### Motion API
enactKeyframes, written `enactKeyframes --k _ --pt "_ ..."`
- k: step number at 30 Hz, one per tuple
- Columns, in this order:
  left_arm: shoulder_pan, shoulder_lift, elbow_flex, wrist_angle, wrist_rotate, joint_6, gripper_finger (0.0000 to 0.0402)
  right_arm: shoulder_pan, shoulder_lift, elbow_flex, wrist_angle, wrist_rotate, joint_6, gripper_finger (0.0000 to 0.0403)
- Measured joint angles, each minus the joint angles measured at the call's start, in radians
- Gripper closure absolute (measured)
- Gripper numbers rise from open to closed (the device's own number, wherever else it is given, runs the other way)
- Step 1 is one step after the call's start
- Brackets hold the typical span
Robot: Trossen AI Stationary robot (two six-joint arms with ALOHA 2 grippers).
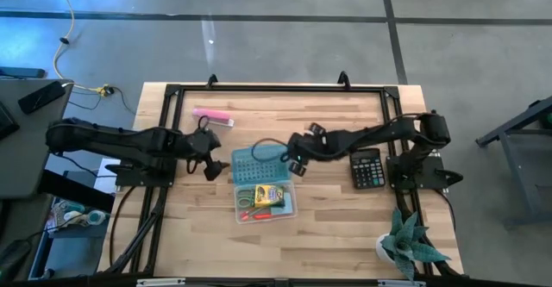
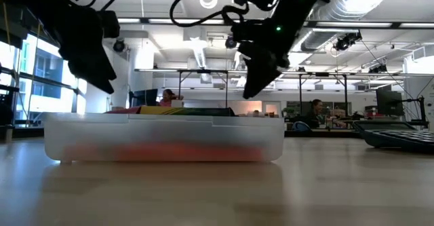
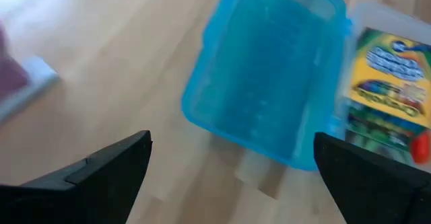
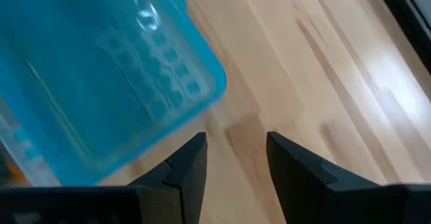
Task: Pack school essentials
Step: Close the supply box
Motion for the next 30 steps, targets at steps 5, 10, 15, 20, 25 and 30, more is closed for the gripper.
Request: enactKeyframes --k 5,10,15,20,25,30 --pt "-0.124 0.040 -0.001 0.005 -0.007 -0.120 0.0002 -0.112 0.000 0.000 0.132 -0.150 -0.140 0.0259" --pt "-0.263 0.088 -0.001 0.054 -0.051 -0.250 0.0002 -0.226 0.000 0.000 0.175 -0.264 -0.225 0.0259" --pt "-0.395 0.162 0.000 0.181 -0.053 -0.342 0.0002 -0.337 0.008 0.000 0.212 -0.492 -0.274 0.0259" --pt "-0.493 0.267 0.000 0.286 -0.076 -0.394 0.0002 -0.420 0.048 0.000 0.245 -0.661 -0.276 0.0259" --pt "-0.540 0.360 0.000 0.336 -0.077 -0.455 0.0002 -0.451 0.113 0.000 0.255 -0.679 -0.259 0.0259" --pt "-0.562 0.402 0.000 0.334 -0.071 -0.519 0.0002 -0.454 0.169 0.000 0.283 -0.686 -0.260 0.0259"
